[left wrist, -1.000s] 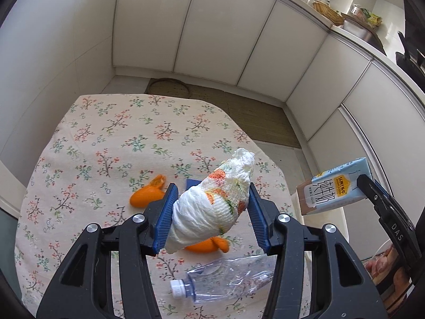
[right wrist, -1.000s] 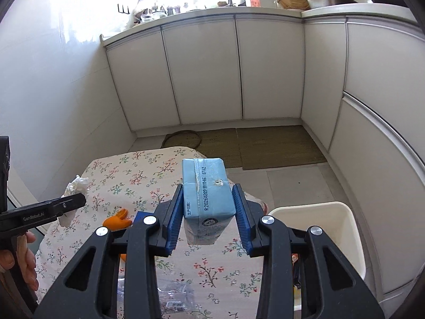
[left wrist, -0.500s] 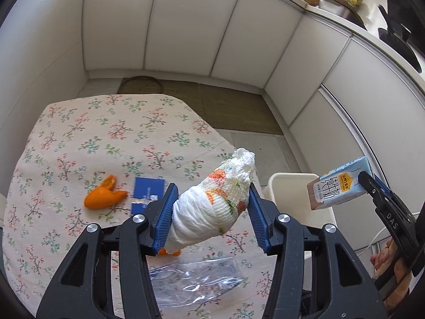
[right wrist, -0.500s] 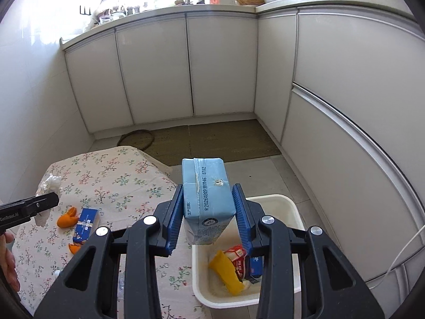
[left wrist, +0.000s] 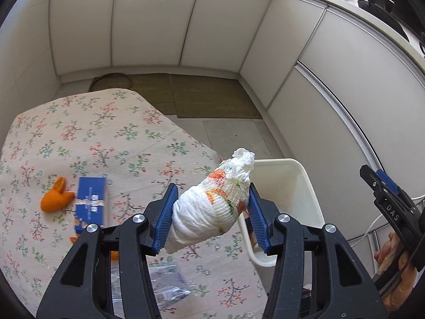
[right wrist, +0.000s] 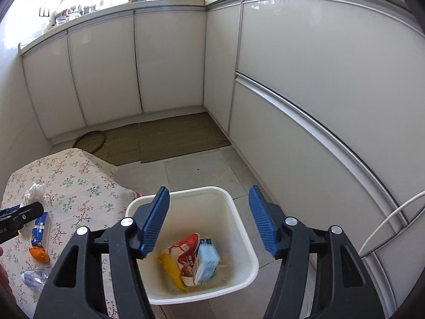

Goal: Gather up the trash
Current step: 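Carry the milk carton and tissue over the white bin and release both, then move both grippers back over the table toward the blue biscuit box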

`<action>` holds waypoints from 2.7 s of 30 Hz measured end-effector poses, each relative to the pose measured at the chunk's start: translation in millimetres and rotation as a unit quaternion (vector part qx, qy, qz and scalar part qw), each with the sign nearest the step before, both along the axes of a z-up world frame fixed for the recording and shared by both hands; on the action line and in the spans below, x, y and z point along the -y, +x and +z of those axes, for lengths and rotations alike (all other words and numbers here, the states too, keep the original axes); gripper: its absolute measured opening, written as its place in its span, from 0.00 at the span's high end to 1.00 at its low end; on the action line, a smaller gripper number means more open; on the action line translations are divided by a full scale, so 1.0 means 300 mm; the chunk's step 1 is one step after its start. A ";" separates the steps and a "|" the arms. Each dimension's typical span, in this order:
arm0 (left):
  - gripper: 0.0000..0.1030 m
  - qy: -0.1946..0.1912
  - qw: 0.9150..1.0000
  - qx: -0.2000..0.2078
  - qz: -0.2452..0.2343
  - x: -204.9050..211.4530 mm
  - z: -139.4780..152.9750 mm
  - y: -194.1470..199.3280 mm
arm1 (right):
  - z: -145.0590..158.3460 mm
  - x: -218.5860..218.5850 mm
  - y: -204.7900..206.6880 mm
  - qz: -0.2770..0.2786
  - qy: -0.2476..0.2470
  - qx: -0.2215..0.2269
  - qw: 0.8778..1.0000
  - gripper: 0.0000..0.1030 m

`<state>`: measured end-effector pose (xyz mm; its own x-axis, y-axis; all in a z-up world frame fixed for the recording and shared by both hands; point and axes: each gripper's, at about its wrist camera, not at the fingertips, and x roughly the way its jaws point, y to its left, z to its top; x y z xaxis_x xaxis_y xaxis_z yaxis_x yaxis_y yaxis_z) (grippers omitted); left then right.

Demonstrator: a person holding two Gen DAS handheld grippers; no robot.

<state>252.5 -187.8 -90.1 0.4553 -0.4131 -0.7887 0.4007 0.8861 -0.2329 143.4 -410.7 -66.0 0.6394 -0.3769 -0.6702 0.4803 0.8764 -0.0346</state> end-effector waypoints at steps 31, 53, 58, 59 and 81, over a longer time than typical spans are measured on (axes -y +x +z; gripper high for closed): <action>0.18 0.021 0.997 -0.016 -0.070 0.324 -0.194 -0.062 | -0.013 0.192 -0.094 -0.098 -0.034 -0.008 0.995 0.13; 0.07 0.125 0.937 0.052 0.321 -0.557 -0.104 0.068 | 0.007 -0.131 0.048 -0.001 -0.019 -0.003 1.000 0.07; 0.07 0.150 0.911 0.033 0.383 -0.819 -0.177 0.055 | -0.027 -0.277 0.103 0.048 -0.002 -0.011 0.999 0.07; 0.07 0.154 0.908 0.025 0.389 -0.858 -0.194 0.043 | -0.035 -0.308 0.109 0.059 0.001 -0.013 0.998 0.07; 0.06 0.152 0.922 0.009 0.357 -1.011 -0.408 0.003 | -0.185 -0.744 0.218 0.203 0.004 -0.050 0.978 0.07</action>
